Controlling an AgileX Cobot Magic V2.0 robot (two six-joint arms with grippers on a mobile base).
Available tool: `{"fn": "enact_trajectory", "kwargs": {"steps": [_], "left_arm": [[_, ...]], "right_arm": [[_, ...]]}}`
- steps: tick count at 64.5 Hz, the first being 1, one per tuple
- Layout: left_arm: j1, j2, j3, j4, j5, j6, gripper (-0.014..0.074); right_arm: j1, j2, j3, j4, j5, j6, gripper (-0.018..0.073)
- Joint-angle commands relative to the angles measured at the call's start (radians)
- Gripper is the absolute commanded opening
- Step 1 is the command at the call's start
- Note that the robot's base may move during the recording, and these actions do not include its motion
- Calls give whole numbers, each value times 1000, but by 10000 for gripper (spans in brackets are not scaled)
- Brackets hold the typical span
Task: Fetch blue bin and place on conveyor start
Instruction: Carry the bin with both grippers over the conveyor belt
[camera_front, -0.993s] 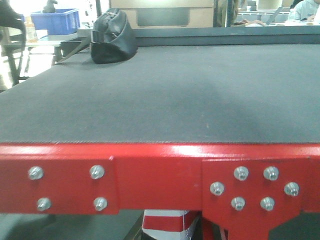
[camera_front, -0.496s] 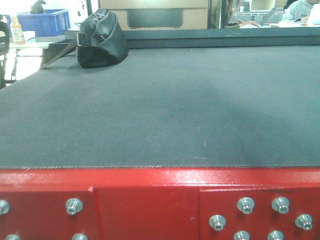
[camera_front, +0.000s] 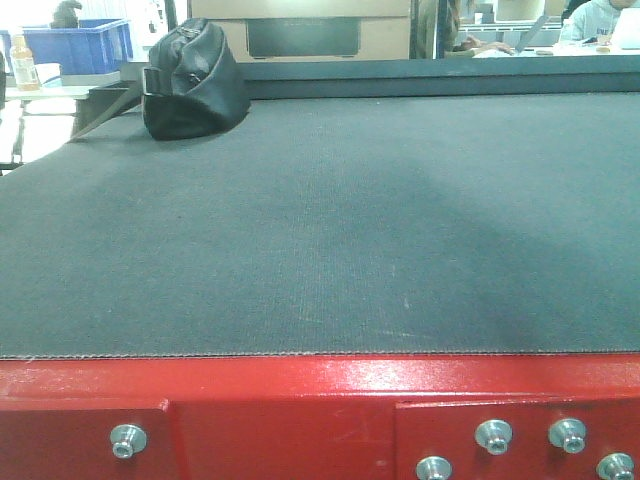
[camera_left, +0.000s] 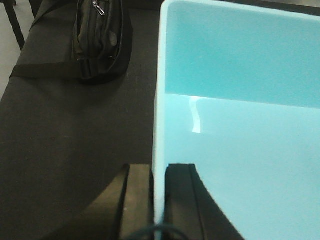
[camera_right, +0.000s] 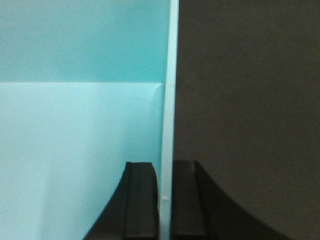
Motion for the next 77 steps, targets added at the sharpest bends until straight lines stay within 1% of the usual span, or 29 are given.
{"fn": "enact_trajectory", "kwargs": {"steps": [1,17,54,58,62,66,67,70,77], "left_arm": [[10,-10,-8,49,-18,-3,-111],[10,-10,-8,49,-18,-3,-111],[10,-10,-8,48,-18,-3,-111],[10,-10,-8,48,-5,0,-111],[10,-10,-8,35,-1,53,-111],[10,-10,-8,8,-4,176,-111],[8,-10,-8,6,-6,192,-111],[5,-10,-8,0,-11,214,-111],[5,-10,-8,-23,-17,207,-111]], "right_arm": [[-4,-17,-14,-36,-11,-6,-163],[-4,-17,-14,-36,-48,-6,-163],[-4,-17,-14,-36,-56,-6,-163],[-4,-17,-14,-36,-58,-6,-163],[-4,-17,-14,-36,-46,-14,-163],[-4,-17,-14,-4,-41,-97,-163],[-4,-17,-14,6,-41,-108,-163],[-4,-15,-14,32,-43,-115,-163],[-4,0,-14,41,-58,-115,-163]]}}
